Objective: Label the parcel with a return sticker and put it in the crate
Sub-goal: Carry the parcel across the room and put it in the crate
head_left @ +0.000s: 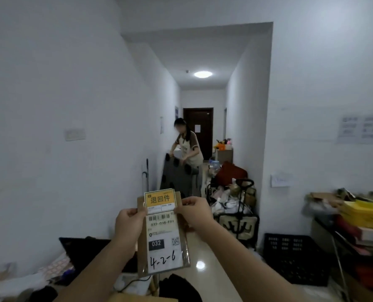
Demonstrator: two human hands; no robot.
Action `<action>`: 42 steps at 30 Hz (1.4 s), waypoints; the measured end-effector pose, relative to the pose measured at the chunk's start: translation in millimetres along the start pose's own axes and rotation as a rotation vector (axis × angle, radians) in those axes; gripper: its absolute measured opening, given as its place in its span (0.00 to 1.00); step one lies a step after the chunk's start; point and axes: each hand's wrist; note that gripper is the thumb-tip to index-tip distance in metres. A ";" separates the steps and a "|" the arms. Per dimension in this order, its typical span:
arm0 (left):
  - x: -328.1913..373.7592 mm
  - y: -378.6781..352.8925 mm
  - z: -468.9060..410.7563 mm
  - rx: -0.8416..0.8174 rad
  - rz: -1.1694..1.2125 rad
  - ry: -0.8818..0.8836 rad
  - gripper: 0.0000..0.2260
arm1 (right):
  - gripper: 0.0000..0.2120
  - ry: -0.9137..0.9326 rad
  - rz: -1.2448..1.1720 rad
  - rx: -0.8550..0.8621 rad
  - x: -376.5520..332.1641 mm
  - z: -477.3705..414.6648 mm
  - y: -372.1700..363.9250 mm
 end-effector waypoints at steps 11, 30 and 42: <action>-32.8 -163.0 39.9 -0.376 -0.102 0.063 0.12 | 0.09 -0.149 0.029 0.261 23.4 64.0 176.7; -84.0 -401.8 185.4 -0.656 -0.207 0.093 0.17 | 0.13 -0.279 0.049 0.589 69.1 185.3 416.2; -98.0 -486.5 225.1 -0.578 -0.210 0.098 0.14 | 0.21 -0.253 0.061 0.536 109.8 172.8 509.9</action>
Point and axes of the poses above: each hand's wrist, its own z-axis away from the middle knuckle, its own y-axis out of the back of the hand, x = y × z, and after that the axes turned 13 degrees about y, right-handed
